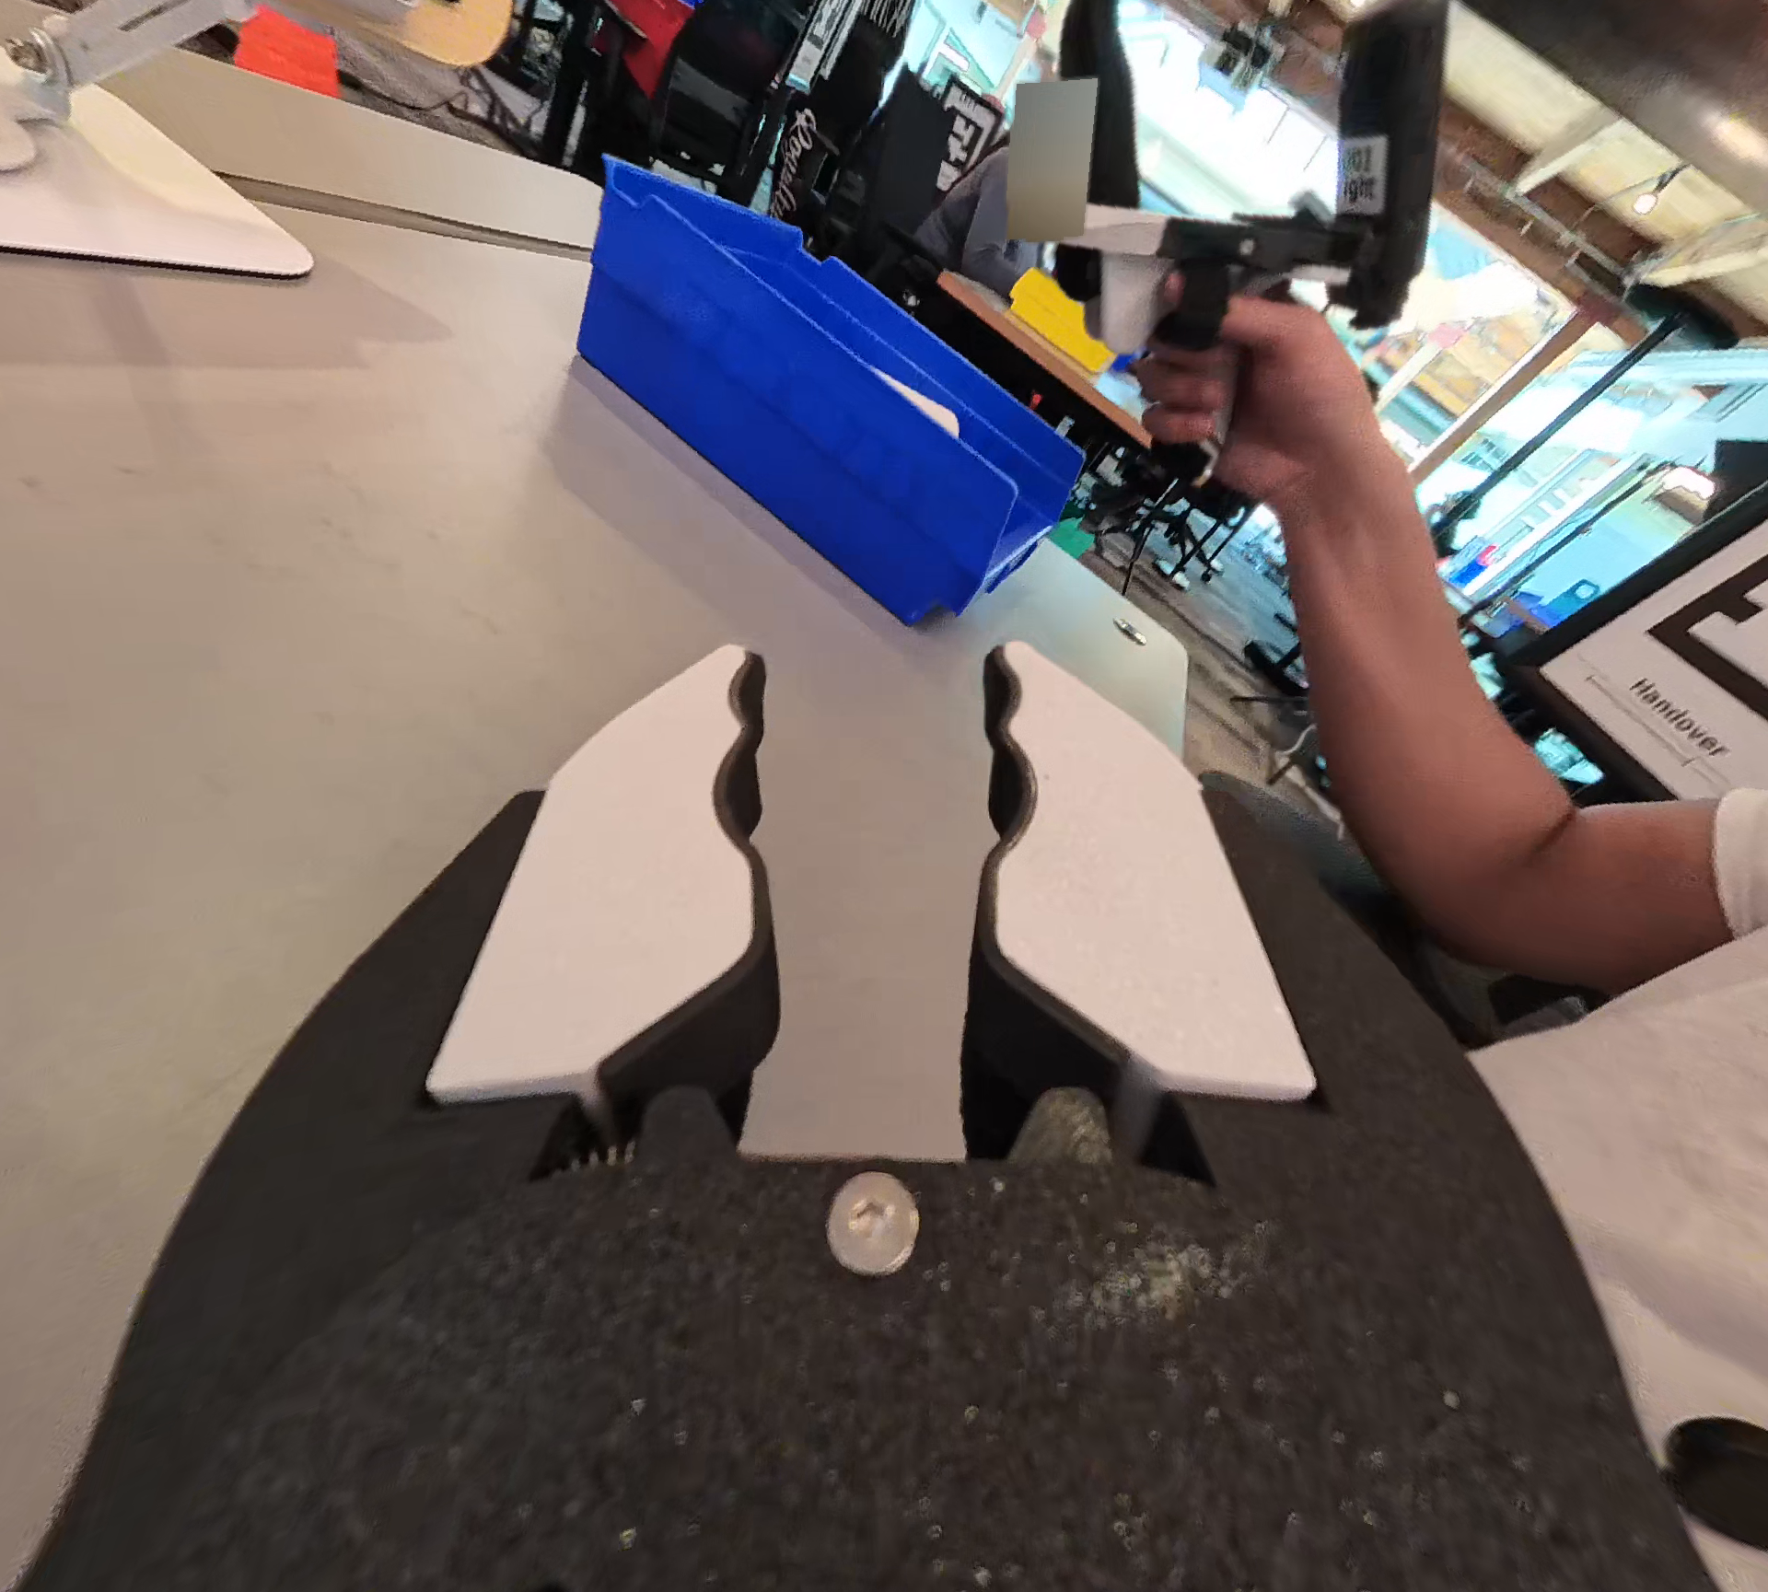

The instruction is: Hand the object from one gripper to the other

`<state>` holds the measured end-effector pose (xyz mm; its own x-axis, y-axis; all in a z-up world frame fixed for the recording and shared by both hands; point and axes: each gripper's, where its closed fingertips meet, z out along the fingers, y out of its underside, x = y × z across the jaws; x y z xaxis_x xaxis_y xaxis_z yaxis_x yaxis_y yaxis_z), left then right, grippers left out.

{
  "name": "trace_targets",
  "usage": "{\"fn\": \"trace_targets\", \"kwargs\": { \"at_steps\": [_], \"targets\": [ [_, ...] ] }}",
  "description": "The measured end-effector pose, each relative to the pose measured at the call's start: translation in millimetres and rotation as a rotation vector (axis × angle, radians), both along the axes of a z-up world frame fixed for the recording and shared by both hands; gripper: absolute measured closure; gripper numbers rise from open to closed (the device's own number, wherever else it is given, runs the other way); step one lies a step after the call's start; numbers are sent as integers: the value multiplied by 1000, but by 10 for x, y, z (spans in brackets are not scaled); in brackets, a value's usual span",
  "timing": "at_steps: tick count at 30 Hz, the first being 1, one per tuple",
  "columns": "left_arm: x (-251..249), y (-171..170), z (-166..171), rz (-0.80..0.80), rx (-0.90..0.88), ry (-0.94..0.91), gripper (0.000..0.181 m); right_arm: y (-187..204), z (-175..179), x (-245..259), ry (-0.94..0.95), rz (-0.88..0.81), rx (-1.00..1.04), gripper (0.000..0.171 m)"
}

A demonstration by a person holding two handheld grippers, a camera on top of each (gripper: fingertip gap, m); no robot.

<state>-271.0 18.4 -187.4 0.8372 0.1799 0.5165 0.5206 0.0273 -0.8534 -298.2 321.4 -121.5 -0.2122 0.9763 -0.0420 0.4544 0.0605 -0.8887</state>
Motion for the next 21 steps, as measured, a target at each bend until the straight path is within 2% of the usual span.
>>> {"fn": "trace_targets", "kwargs": {
  "at_steps": [4,9,14,21],
  "targets": [
    [66,87,-48,-17,-72,77,137,679,-579,141,-275,-139,223,168],
    [176,176,-114,-45,-151,158,137,848,-1063,325,-519,-54,518,168],
    [218,188,-149,-58,-184,190,137,710,-1362,490,-659,99,552,168],
    [241,193,-153,-60,-198,210,137,870,-1526,548,-723,27,496,158]
  ]
}}
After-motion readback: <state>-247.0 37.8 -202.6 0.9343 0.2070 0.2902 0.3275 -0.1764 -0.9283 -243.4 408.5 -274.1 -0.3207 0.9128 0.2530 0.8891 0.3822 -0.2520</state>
